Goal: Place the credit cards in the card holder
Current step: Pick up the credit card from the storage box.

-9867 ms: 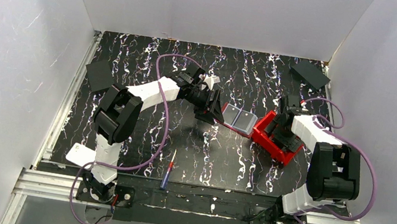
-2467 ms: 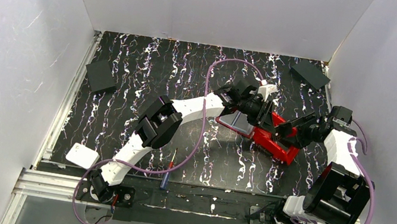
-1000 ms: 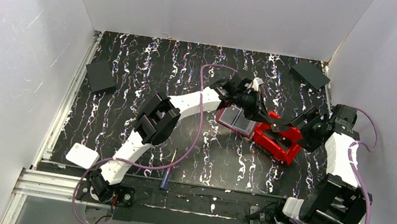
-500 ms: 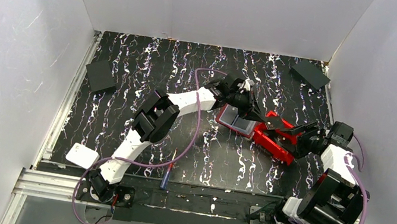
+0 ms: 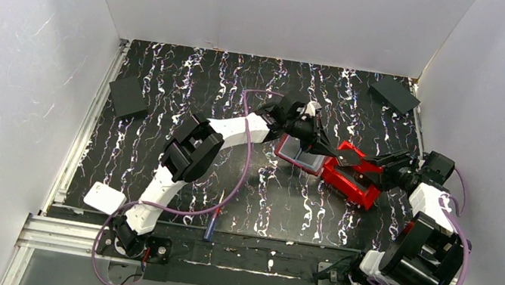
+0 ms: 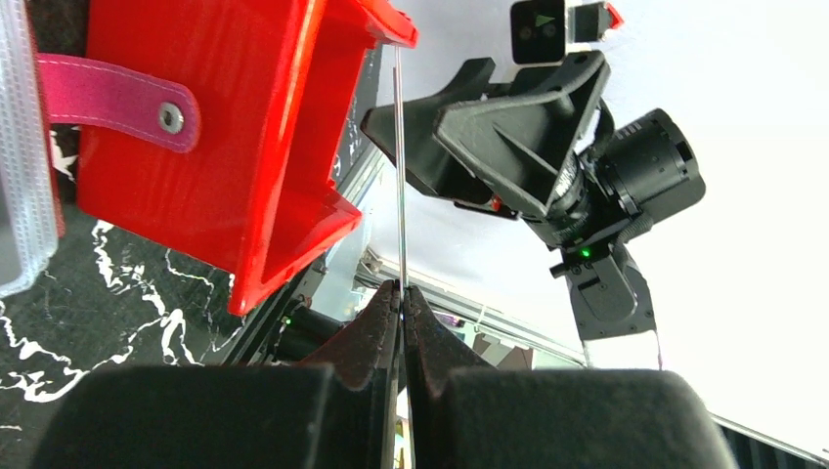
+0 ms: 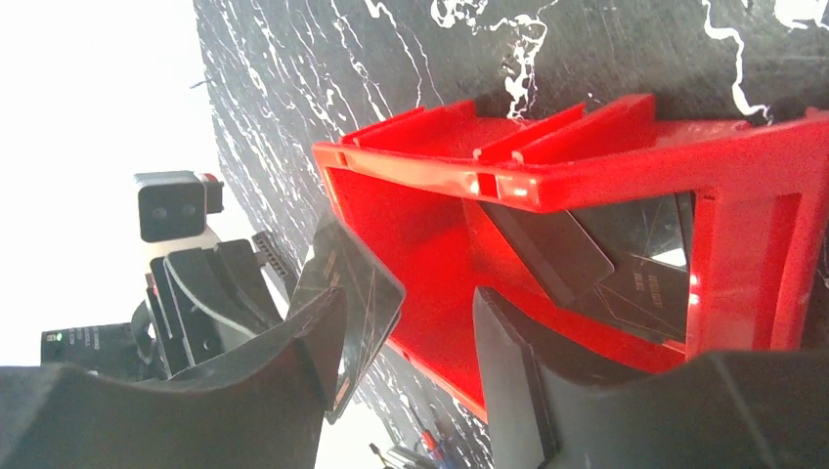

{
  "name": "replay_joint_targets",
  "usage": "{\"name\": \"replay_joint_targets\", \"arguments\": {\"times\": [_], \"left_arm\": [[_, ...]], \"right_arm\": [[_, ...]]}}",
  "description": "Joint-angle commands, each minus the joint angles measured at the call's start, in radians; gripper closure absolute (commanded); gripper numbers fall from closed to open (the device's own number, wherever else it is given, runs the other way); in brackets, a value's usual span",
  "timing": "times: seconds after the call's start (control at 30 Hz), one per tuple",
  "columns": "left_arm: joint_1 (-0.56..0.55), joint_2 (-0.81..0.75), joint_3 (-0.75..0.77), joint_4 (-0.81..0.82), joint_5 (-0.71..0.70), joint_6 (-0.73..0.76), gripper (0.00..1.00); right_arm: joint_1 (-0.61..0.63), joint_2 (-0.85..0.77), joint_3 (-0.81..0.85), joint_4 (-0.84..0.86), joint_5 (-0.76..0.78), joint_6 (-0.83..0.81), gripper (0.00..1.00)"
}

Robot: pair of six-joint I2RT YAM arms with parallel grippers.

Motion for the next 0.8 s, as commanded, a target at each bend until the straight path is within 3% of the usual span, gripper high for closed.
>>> {"name": "replay_joint_targets", "arguments": {"times": [0.0,0.1,0.3,0.5,0.77], "left_arm": [[-0.004,-0.096,-0.024,0.060,0.038,-0.022,1.00],[-0.009,-0.090,-0.024,0.069,0.043,-0.028,1.00],[-0.019,-0.080,-0.021,0.082,0.051,-0.038,1.00],[-0.018,-0.077,-0.027,0.085,0.047,-0.040,1.00],[-0.019,-0.069,-0.032,0.086,0.044,-0.034,1.00]], "right_arm": [[-0.007,0.027,0.013,0.083,-0.033,0.030,0.42],[-0.007,0.034,0.010,0.097,-0.043,0.037,0.43],[-0.007,0.035,0.010,0.118,-0.058,0.043,0.57],[-0.007,0.018,0.015,0.110,-0.060,0.044,0.64],[-0.007,0.001,0.046,0.043,-0.042,0.010,0.66]]}}
